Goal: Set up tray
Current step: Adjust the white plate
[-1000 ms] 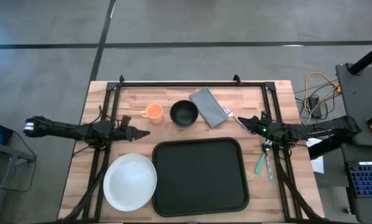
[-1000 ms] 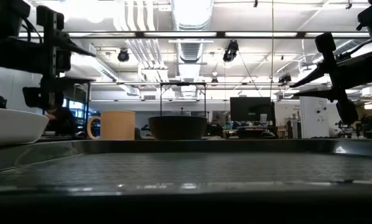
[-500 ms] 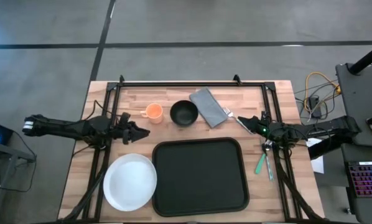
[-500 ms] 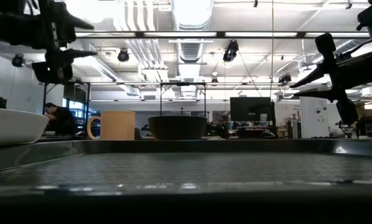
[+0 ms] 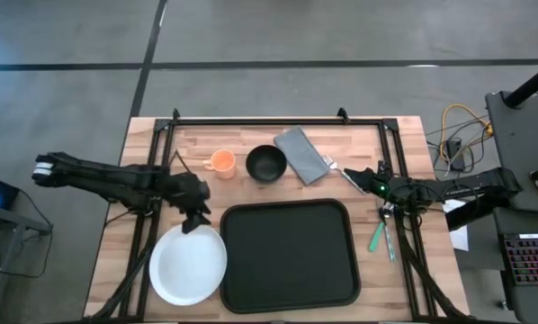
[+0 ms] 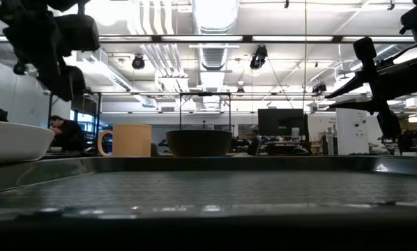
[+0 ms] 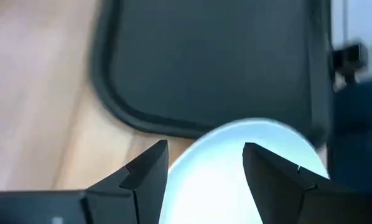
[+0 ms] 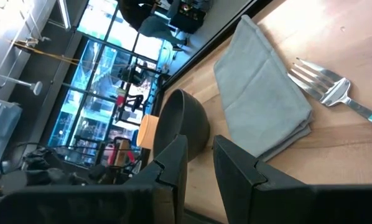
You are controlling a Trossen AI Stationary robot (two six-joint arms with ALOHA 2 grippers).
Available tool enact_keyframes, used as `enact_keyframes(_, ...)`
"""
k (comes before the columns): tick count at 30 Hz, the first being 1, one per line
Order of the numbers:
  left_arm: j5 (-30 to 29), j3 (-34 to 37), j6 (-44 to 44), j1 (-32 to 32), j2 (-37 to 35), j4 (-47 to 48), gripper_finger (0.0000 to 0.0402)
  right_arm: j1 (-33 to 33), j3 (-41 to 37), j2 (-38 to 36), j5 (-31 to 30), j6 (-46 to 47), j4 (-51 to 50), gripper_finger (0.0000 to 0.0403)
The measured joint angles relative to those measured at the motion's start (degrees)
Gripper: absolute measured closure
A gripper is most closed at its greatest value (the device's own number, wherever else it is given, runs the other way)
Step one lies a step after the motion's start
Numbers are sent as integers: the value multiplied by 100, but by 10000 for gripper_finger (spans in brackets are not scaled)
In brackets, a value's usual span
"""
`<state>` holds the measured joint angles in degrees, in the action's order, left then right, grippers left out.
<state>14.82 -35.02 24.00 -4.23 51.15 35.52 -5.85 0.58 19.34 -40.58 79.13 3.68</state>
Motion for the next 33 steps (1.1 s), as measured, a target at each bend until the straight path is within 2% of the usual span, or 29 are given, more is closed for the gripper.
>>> enact_keyframes(4,124,-47,-738,0,441,156,215,0,-1,4,3,20,0,335)
enact_keyframes(14,126,12,-1820,-109,1114,244,215,0,0,4,9,40,0,335)
enact_keyframes(29,118,-32,-1944,-107,2450,87,216,0,-1,11,6,37,-2,335)
enact_keyframes(33,117,-89,-1944,-107,2662,84,232,0,0,24,5,37,-2,335)
